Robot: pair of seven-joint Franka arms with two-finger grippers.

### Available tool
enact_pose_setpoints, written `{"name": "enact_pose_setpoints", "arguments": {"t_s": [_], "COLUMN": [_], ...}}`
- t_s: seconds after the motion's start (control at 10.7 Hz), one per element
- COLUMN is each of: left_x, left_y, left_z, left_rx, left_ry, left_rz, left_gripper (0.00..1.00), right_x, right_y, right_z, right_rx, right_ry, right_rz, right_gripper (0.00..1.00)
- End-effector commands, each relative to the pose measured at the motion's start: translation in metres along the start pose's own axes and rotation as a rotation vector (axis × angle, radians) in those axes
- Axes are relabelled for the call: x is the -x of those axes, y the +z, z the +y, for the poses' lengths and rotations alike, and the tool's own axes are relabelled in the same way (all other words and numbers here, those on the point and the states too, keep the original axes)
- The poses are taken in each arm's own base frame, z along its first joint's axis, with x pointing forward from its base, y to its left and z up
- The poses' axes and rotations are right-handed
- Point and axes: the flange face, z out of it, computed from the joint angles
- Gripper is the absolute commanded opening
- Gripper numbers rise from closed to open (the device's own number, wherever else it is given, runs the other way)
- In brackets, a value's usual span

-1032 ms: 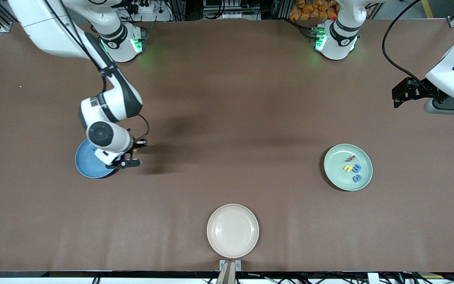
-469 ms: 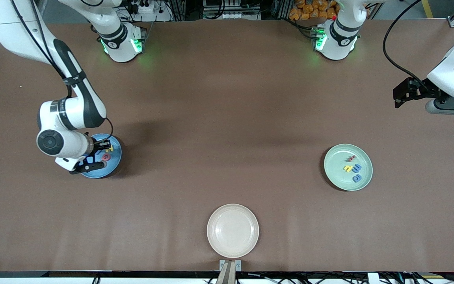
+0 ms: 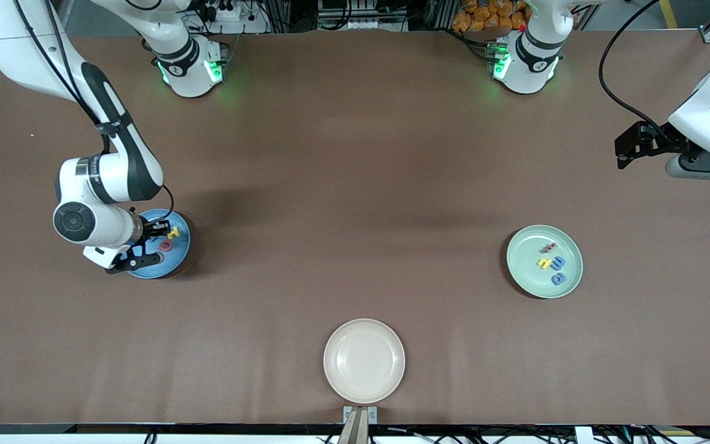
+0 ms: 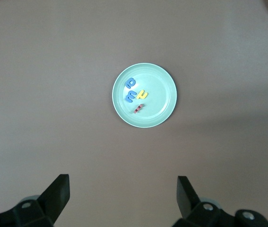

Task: Sort uppercase to blue plate, lowercase to green plate
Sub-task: 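Open the right gripper to release the yellow H on the blue plate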

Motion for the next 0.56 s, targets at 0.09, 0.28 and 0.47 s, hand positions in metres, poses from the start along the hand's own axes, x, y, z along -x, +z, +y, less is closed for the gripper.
{"name": "enact_pose_setpoints", "arguments": {"t_s": [0.09, 0.28, 0.47], "left_x": [0.001, 0.001, 0.001], "left_y": [-0.002, -0.002, -0.002], "left_z": [0.000, 0.000, 0.000], "left_rx": [0.023, 0.023, 0.023], "left_ry": [0.005, 0.007, 0.007], "left_rz": [-0.004, -0.004, -0.004], "left_gripper": [1.00, 1.00, 1.00], "right_x": [0.005, 0.008, 0.018], "right_y": [-0.028, -0.080, -0.147], "right_z": [-0.001, -0.001, 0.003], "right_rx": [-0.017, -0.063, -0.094], "right_ry": [0.016, 0.050, 0.075], "right_rz": [-0.021, -0.060, -0.066], "right_gripper": [0.78, 0.91, 0.91]}}
